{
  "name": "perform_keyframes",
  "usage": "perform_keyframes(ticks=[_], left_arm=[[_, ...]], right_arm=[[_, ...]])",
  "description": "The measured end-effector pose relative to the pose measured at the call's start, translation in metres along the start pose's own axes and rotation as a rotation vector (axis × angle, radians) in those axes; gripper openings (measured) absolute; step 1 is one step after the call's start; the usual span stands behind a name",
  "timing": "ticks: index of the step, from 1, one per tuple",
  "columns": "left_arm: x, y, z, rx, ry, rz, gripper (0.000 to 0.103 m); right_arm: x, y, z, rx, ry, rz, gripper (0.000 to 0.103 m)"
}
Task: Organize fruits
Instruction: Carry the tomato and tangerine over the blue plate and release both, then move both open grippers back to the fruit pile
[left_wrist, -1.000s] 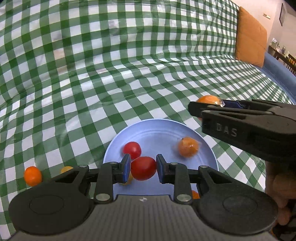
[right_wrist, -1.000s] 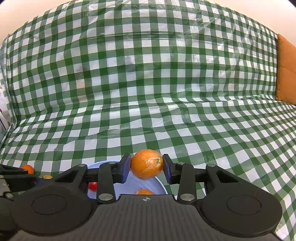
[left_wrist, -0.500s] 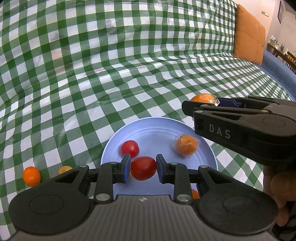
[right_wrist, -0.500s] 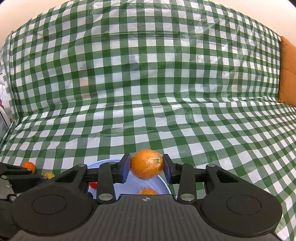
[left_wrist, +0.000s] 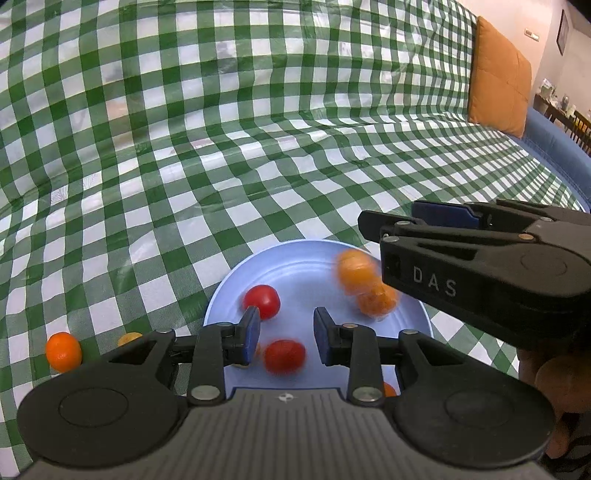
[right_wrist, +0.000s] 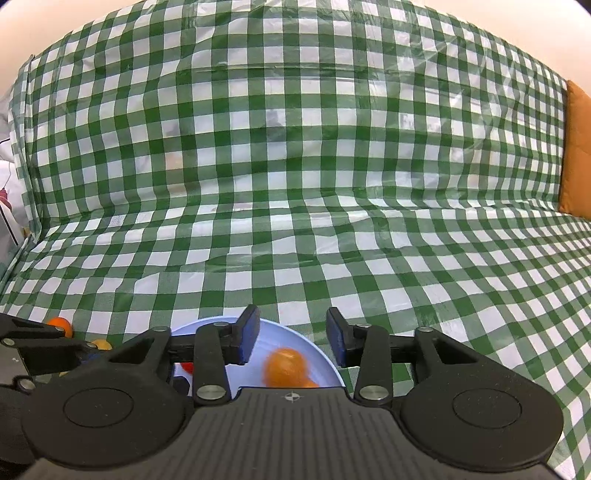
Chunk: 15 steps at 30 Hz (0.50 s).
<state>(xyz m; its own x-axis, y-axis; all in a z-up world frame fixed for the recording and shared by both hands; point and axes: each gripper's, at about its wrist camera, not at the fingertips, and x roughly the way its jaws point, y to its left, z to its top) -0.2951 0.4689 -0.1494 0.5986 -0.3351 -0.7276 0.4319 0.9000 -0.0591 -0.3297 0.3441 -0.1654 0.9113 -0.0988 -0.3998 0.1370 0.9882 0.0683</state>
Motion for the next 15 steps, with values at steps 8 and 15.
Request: perform_keyframes(ticks=[8, 15], left_arm=[[0.001, -0.0029, -0.0007, -0.001, 0.002, 0.009, 0.035], [0.0011, -0.0033, -0.0016, -0.006, 0.002, 0.017, 0.035]], right_arm=[[0.0, -0.0009, 0.0002, 0.004, 0.0, -0.002, 0.048], [0.0, 0.0001, -0.0003, -0.001, 0.0, -0.001, 0.048]])
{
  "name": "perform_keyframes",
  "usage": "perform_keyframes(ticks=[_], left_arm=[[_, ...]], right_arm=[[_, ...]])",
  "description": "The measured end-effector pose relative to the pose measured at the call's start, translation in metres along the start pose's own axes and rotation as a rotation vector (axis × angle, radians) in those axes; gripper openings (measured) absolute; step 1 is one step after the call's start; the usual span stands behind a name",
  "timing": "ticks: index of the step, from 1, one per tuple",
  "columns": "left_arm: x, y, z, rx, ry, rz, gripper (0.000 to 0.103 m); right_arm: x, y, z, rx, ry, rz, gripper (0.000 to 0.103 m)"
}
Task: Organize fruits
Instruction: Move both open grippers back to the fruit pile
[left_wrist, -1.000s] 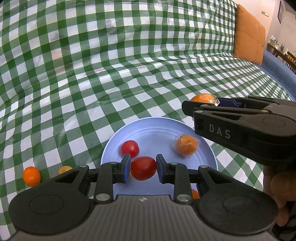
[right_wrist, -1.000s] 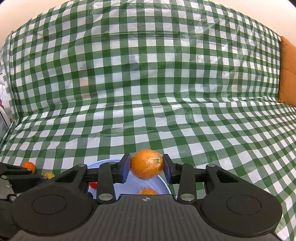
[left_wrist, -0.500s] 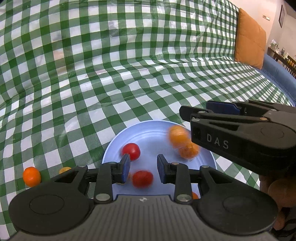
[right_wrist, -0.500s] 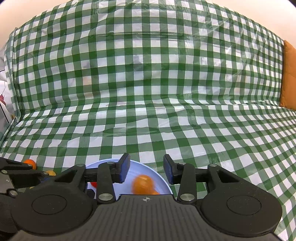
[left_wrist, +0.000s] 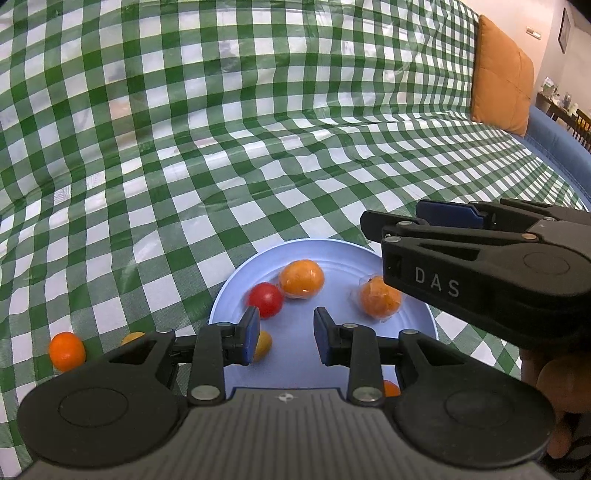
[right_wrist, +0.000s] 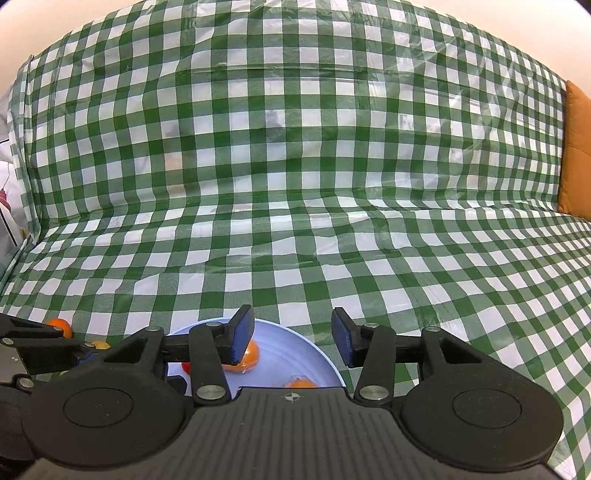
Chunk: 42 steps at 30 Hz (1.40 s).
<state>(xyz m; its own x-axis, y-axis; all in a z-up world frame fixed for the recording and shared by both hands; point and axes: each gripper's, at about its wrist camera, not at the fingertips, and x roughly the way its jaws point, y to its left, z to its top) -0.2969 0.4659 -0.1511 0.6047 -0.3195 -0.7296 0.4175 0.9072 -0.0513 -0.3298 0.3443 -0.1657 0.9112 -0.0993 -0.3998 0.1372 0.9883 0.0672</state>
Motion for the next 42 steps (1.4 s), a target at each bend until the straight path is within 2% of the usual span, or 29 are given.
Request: perform_keyframes(ticks=[12, 16, 20, 22, 27, 30, 34, 42], left_arm=[[0.0, 0.001, -0.001, -0.002, 0.0, 0.008, 0.035], [-0.002, 0.012, 0.001, -0.02, -0.01, 0.045, 0.034], [-0.005, 0.048, 0.005, -0.105, -0.013, 0.114, 0.025], [-0.008, 0.072, 0.006, -0.163, -0.009, 0.154, 0.025], [-0.018, 0.132, 0.002, -0.302, 0.001, 0.233, 0.025], [-0.023, 0.156, -0.002, -0.357, 0.007, 0.237, 0.025], [-0.027, 0.175, -0.007, -0.409, 0.021, 0.203, 0.025], [-0.031, 0.199, -0.022, -0.493, 0.047, 0.198, 0.025]], right_arm=[[-0.001, 0.002, 0.0, -0.006, -0.004, 0.006, 0.048], [-0.003, 0.008, 0.001, -0.009, -0.013, 0.012, 0.048], [-0.005, 0.014, 0.004, -0.008, -0.022, 0.027, 0.045], [-0.006, 0.02, 0.005, -0.005, -0.025, 0.038, 0.035], [-0.005, 0.041, 0.008, 0.0, -0.019, 0.093, 0.029], [-0.003, 0.057, 0.009, 0.009, -0.01, 0.134, 0.027], [0.003, 0.077, 0.008, 0.014, 0.019, 0.204, 0.027], [0.032, 0.117, -0.004, 0.036, 0.143, 0.32, 0.027]])
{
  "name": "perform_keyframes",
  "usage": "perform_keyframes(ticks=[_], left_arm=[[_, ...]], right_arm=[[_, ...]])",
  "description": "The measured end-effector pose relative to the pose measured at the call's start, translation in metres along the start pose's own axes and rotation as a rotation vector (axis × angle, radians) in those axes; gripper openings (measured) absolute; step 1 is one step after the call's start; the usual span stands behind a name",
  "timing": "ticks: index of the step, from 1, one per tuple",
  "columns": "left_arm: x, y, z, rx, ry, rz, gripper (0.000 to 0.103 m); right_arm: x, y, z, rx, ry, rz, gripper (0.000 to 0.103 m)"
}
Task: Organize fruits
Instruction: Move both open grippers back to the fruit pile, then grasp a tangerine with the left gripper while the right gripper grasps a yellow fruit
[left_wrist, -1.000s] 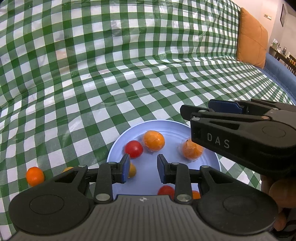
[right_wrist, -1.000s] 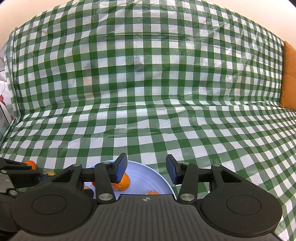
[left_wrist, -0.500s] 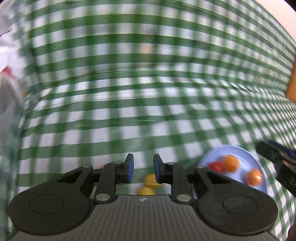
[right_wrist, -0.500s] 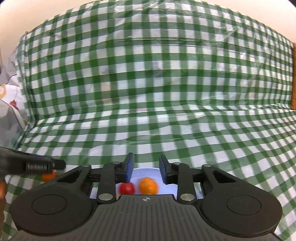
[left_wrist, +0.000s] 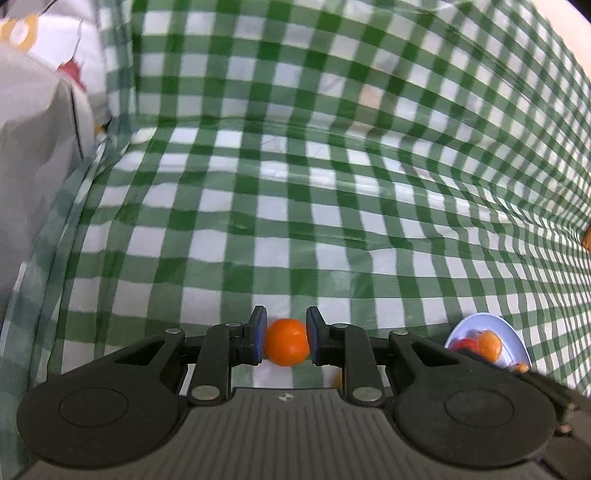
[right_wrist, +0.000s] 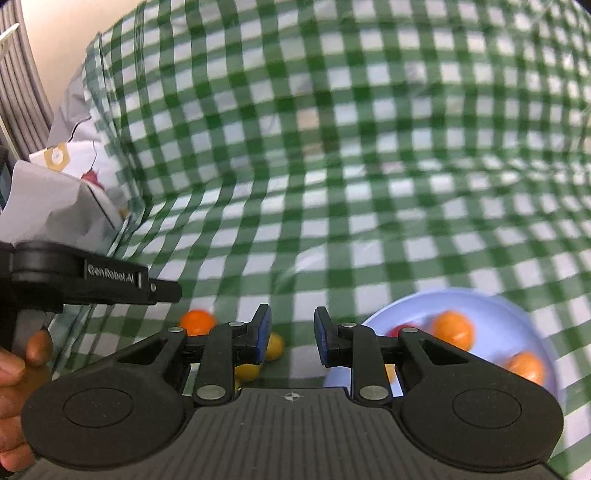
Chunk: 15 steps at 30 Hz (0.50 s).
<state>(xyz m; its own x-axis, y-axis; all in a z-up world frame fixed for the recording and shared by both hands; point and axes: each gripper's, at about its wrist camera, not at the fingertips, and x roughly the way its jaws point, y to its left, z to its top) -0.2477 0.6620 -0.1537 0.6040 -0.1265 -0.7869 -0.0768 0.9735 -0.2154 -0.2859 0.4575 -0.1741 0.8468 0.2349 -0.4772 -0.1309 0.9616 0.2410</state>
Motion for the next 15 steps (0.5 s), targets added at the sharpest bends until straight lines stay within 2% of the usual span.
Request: perform_keyframes(ticks=[8, 15], left_arm=[[0.004, 0.013, -0.004, -0.046, 0.058, -0.034, 0.025], [0.01, 0.017, -0.005, -0.08, 0.098, -0.059, 0.025]], right_arm=[[0.037, 0.011, -0.01, 0.048, 0.128, 0.08, 0.032], [0.058, 0.021, -0.015, 0.038, 0.171, 0.068, 0.034]])
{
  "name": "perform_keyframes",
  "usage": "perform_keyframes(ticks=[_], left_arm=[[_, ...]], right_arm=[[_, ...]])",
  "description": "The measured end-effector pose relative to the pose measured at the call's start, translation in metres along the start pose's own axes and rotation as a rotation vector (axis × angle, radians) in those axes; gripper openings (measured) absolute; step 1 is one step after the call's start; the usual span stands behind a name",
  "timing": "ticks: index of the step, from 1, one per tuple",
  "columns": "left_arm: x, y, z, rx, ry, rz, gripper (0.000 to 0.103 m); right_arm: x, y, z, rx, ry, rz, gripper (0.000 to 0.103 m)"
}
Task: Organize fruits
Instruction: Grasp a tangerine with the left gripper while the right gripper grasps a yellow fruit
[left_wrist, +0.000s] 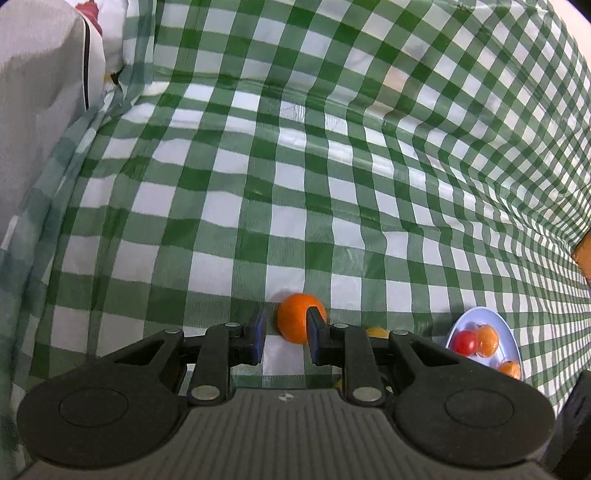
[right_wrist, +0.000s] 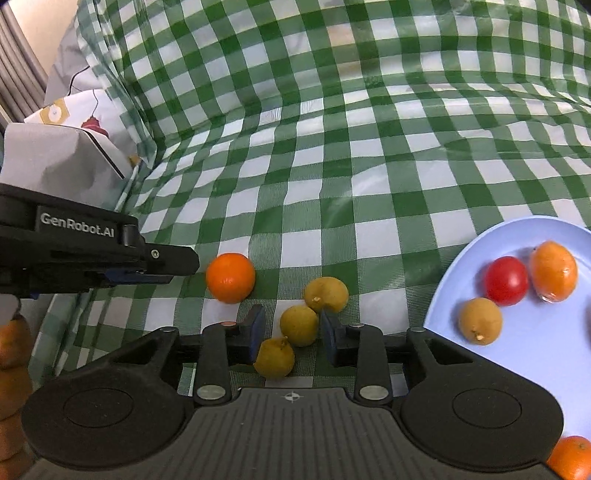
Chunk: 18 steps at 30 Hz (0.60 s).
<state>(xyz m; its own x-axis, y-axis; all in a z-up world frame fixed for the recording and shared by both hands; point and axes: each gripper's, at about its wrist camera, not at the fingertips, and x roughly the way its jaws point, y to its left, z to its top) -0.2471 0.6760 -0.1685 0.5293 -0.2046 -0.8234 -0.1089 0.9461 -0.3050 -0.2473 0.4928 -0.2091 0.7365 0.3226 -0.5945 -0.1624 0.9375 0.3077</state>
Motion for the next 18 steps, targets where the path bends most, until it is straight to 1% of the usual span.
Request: perform_keyframes(ticks=[2, 3, 4, 10, 14, 18], left_arm=[[0.002, -0.001, -0.001, 0.002, 0.012, -0.007, 0.025], [0.005, -0.003, 0.0, 0.006, 0.017, -0.011, 0.025], [0.005, -0.004, -0.001, 0.009, 0.019, -0.014, 0.025], [0.009, -0.012, -0.001, 0.022, 0.029, -0.027, 0.025], [0.013, -0.014, -0.002, 0.026, 0.038, -0.03, 0.025], [0.017, -0.019, -0.003, 0.056, 0.066, -0.059, 0.026]], right_arm=[[0.002, -0.001, -0.001, -0.003, 0.009, -0.007, 0.034], [0.004, -0.001, -0.001, -0.006, 0.013, -0.005, 0.032], [0.004, 0.0, -0.001, -0.012, 0.013, -0.005, 0.025], [-0.009, 0.0, 0.0, -0.054, -0.017, -0.004, 0.025], [-0.021, -0.007, -0.001, -0.068, -0.032, -0.011, 0.025], [-0.034, -0.015, -0.001, -0.078, -0.038, -0.02, 0.025]])
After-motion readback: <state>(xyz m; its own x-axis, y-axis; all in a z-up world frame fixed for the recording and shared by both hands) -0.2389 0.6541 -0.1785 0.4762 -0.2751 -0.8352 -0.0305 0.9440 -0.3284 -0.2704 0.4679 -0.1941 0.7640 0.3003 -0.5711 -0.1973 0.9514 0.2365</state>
